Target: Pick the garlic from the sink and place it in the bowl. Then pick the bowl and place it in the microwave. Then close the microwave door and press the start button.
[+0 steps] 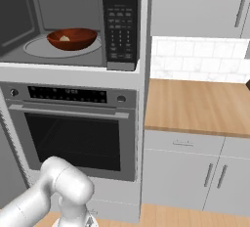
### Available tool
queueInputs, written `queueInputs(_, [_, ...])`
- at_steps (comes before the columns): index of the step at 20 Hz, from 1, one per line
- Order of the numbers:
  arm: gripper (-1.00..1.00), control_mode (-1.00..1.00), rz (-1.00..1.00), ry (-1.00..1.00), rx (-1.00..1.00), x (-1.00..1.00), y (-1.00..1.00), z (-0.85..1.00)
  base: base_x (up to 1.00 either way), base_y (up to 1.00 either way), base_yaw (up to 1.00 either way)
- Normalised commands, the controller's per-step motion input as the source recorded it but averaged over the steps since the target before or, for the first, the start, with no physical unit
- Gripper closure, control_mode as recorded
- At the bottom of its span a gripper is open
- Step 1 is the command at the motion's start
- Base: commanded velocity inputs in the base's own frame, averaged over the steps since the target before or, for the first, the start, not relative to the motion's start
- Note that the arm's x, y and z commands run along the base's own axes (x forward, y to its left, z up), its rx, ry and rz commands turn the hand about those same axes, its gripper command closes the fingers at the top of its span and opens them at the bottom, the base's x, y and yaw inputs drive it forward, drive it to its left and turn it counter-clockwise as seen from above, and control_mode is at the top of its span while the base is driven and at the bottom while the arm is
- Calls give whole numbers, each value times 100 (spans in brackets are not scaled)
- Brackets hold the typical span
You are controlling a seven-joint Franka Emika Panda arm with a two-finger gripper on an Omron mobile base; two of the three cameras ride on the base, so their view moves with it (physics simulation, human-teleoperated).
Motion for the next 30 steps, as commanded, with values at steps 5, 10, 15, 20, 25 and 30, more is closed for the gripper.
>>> queueInputs(5, [-100,-100,-18,-11,0,-2,-100,15,0,0,0])
queueInputs(10, [-100,-100,-14,-2,0,1,-100,10,0,0,0])
queueInputs(15, [-100,-100,-10,-3,0,1,-100,28,0,0,0])
queueInputs(20, [-100,-100,-8,-2,0,0,-100,30,0,0,0])
queueInputs(25, [-100,-100,-7,0,0,21,-100,30,0,0,0])
queueInputs(30, [-100,-100,-8,1,0,75,-100,27,0,0,0])
